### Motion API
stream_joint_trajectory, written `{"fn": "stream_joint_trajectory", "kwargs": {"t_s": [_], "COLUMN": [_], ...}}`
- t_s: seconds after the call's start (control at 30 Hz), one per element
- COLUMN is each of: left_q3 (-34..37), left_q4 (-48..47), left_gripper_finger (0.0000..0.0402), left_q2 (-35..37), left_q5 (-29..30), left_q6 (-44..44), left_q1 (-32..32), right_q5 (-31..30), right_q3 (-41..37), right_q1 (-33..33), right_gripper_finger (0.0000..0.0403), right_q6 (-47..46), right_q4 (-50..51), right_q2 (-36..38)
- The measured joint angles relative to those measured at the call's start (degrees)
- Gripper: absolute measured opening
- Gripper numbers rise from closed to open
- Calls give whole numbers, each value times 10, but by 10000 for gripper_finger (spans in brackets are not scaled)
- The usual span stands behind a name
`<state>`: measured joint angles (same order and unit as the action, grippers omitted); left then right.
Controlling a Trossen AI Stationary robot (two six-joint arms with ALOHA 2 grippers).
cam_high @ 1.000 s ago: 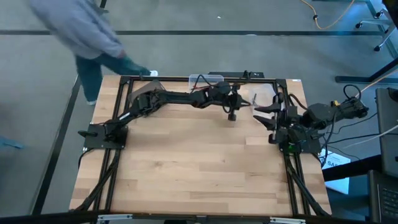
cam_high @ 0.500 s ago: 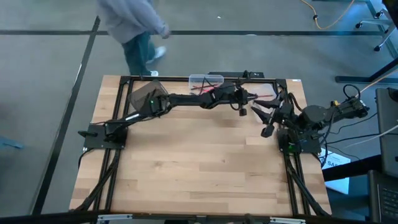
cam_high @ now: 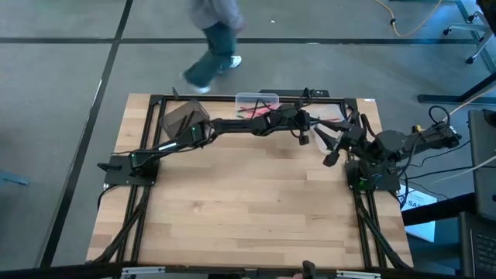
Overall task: Sort crayons/erasers/pens/pencils in bins
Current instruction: Put the red crayon into the right transparent bin, then return to Home Position
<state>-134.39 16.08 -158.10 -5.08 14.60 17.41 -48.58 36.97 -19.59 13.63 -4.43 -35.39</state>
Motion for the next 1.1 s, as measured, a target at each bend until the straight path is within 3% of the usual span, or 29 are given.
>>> {"fn": "stream_joint_trajectory", "kwargs": {"t_s": [0.47,0.63,0.87,1.1], "left_q3": [0,0,1,1], "left_q4": [-12,-12,-39,-57], "left_gripper_finger": [100,116,115,87], "left_q2": [0,0,19,41], "left_q5": [15,8,-78,-166], "left_q6": [-80,-80,-93,-126], "left_q1": [11,9,13,35], "right_q5": [2,2,1,2], "right_q3": [0,0,0,0], "right_q1": [36,40,41,42], "right_gripper_finger": [133,133,133,133], "right_q6": [0,-1,-12,-45], "right_q4": [0,0,28,75], "right_q2": [-28,-30,-30,-24]}}
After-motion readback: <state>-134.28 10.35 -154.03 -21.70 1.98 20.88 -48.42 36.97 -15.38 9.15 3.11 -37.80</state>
